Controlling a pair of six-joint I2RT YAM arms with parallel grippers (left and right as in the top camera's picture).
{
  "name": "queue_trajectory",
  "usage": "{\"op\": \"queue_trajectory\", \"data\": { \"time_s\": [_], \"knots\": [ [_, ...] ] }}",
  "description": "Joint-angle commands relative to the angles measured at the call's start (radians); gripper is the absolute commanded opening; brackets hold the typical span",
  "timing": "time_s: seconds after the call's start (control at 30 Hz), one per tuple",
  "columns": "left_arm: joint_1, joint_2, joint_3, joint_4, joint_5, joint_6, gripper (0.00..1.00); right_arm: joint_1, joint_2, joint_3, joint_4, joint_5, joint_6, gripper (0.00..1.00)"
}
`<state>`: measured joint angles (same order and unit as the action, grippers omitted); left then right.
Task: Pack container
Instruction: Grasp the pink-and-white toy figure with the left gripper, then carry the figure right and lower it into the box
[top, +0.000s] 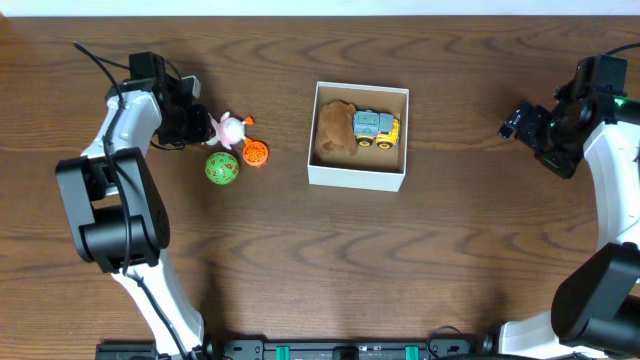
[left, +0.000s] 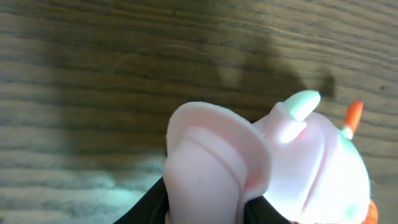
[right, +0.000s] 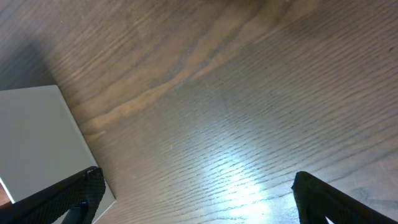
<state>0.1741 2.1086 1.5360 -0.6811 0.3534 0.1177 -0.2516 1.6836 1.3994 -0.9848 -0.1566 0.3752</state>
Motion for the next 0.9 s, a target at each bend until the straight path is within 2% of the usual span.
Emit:
{"op": "queue_trajectory", "data": {
  "time_s": [0.0,0.1,0.17,0.2,0.33,0.5,0.63,0.87],
  "knots": [
    [0.003,-0.124,0.038,-0.026,0.005,0.008,0.27,-0.003,-0.021,0.011,-0.003,0.011,0.009,0.99],
    [-0.01,-0.226,0.071,-0.085,0.006,-0.015,0.24,-0.003,-0.021,0.011,-0.002,0.011,0.009,0.99],
    [-0.036,-0.304,0.086,-0.136,0.006,-0.031,0.11,-0.003,-0.021,0.011,0.001,0.011,0.01,0.99],
    [-0.056,-0.348,0.086,-0.16,0.005,-0.034,0.08,-0.003,-0.021,0.011,0.002,0.011,0.01,0.99],
    [-0.148,-0.455,0.086,-0.221,0.005,-0.039,0.09,-0.003,-0.021,0.011,0.005,0.011,0.01,0.99],
    [-0.303,-0.508,0.086,-0.238,0.005,-0.171,0.09,-0.003,-0.021,0.011,0.008,0.011,0.01,0.99],
    [-0.424,-0.487,0.083,-0.216,0.005,-0.244,0.09,-0.003,-0.021,0.011,0.012,0.011,0.01,0.99],
    [-0.557,-0.362,0.067,-0.146,-0.003,-0.386,0.09,-0.003,-0.021,0.011,0.014,0.011,0.01,0.99]
  ]
}}
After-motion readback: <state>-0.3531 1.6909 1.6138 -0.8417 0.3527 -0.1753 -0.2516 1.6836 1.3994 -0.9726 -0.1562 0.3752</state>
